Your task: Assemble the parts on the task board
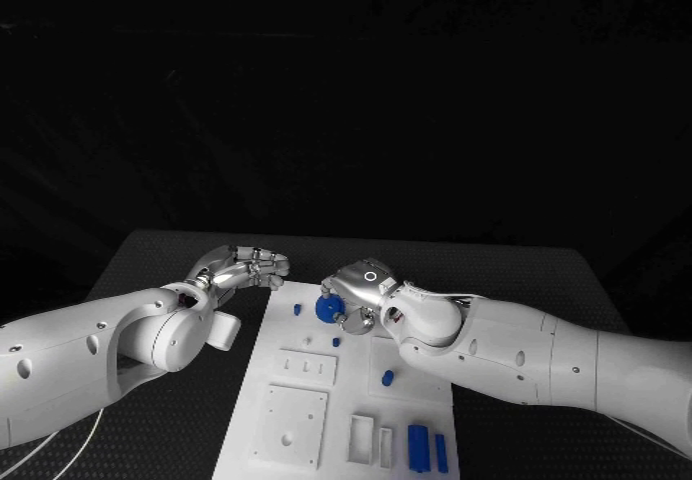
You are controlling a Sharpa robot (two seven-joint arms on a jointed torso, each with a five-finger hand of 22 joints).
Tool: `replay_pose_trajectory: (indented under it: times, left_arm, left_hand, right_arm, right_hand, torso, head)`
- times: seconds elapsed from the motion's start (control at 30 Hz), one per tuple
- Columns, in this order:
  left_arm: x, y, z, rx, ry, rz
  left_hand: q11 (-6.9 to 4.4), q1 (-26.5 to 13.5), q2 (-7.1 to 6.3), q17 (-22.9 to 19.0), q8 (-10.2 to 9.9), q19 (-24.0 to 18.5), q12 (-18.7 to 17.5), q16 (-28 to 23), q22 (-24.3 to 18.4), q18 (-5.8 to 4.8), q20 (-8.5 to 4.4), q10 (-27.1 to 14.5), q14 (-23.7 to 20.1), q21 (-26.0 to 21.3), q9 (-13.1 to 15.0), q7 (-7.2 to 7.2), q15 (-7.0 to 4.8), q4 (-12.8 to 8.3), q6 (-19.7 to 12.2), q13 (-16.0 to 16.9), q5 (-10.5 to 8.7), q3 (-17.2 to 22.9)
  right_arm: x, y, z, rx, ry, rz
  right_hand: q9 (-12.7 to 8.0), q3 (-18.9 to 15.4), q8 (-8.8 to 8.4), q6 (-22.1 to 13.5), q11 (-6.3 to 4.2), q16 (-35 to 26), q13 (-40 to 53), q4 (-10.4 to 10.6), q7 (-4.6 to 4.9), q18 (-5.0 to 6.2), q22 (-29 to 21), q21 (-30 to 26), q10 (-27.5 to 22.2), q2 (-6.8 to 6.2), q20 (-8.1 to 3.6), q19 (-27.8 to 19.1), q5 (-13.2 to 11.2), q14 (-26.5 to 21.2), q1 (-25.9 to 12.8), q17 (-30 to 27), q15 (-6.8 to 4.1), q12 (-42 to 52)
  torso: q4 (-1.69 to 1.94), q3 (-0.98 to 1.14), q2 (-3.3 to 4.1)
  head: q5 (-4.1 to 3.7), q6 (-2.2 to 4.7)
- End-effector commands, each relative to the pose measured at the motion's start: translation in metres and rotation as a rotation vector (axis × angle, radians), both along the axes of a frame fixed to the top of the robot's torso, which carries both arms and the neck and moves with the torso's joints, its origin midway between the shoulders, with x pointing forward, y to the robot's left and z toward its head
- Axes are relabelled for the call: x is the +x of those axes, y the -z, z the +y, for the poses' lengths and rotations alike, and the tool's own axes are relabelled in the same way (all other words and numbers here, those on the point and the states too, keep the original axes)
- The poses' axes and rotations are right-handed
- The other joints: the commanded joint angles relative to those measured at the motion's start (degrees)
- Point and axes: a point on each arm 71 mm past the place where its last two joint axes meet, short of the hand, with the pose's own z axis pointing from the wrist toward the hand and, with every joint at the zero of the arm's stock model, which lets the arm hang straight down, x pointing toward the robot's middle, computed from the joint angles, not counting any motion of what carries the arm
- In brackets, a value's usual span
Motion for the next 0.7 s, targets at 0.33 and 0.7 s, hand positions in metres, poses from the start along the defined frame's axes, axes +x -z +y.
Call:
replay_pose_trajectory:
  times: [0.33,0.7]
  left_arm:
    - [0.0,-0.001,-0.005,-0.007,0.018,-0.006]
    - [0.0,-0.001,-0.004,-0.007,0.018,-0.005]
  left_hand:
    - [0.02,-0.5,-0.04,0.1,-0.22,-0.4,-0.28,0.22,1.07,0.96,-0.09,0.41,-0.27,0.29,0.1,0.21,0.02,-0.47,0.03,0.1,-0.24,-0.01]
    - [0.03,-0.6,-0.05,0.11,-0.23,-0.41,-0.31,0.22,1.07,0.96,-0.09,0.4,-0.27,0.32,0.12,0.22,0.02,-0.52,0.02,0.12,-0.25,0.02]
  right_arm:
    - [0.003,0.006,0.008,-0.042,-0.001,0.001]
    - [0.006,0.014,0.004,-0.094,0.016,0.034]
  right_hand:
    - [0.89,0.04,-0.06,9.27,0.03,-0.43,-0.12,0.29,-0.72,2.58,0.18,0.31,-0.45,-0.55,0.05,0.32,-0.21,0.04,0.18,0.06,-0.47,-0.35]
    - [0.91,-0.03,-0.14,9.14,0.08,-0.49,-0.33,0.32,-0.67,2.58,0.17,0.3,-0.72,-0.63,0.06,0.28,-0.21,0.04,0.14,0.06,-0.44,-0.56]
  torso:
    - [-0.1,0.05,-0.02]
    - [-0.25,0.1,-0.02]
  head:
    - [0.26,-0.27]
    - [0.48,-0.36]
